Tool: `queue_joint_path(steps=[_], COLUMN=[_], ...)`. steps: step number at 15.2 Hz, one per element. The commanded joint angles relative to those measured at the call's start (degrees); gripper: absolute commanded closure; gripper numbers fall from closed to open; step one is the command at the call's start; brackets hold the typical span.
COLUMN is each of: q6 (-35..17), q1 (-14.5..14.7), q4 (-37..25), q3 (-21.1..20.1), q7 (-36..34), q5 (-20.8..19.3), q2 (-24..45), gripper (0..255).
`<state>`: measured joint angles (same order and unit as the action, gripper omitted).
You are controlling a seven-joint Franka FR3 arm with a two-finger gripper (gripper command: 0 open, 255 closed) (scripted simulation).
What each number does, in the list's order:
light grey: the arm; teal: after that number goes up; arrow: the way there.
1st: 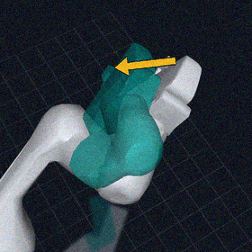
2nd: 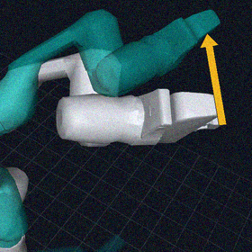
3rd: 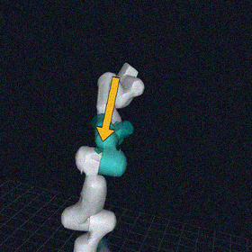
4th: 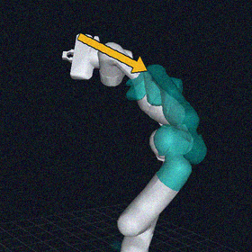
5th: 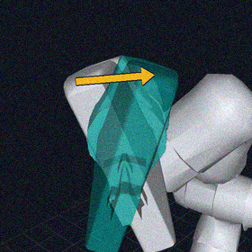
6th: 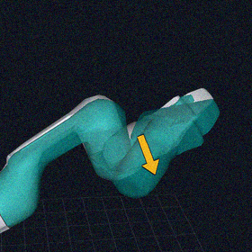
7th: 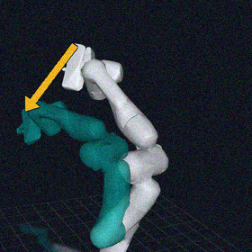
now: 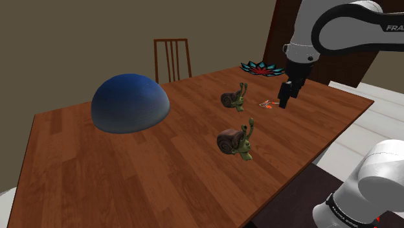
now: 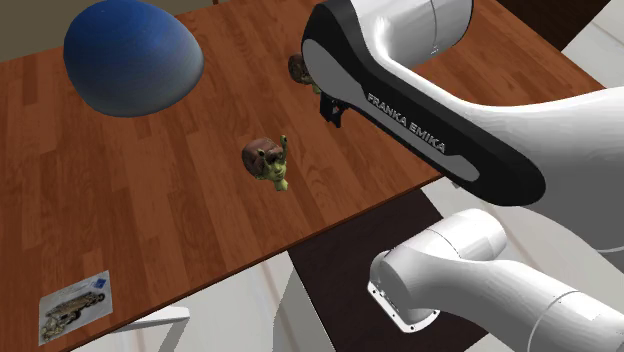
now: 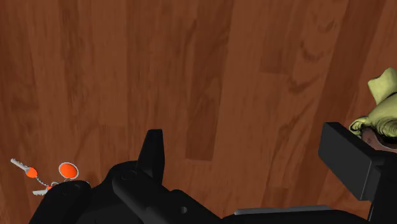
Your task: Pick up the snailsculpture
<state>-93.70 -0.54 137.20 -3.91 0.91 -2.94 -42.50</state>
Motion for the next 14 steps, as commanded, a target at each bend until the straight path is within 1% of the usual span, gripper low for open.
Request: queue_joint_path(steps=[1, 7, 13, 14], q6=[0.00, -6.46, -14.56, -15.18], q1=[0.00, 2.73, 5.70, 5.92], q4=[0.00, 1.69, 1.71, 1.64], q3=[0.00, -2.10, -4.42, -4.60], q7=[0.00, -7.31, -13.34, -13.71], q5=[0.00, 10.86, 21.34, 22.08], q2=[0.00, 2.22, 5.93, 6.25], gripper=[0, 0, 0, 0])
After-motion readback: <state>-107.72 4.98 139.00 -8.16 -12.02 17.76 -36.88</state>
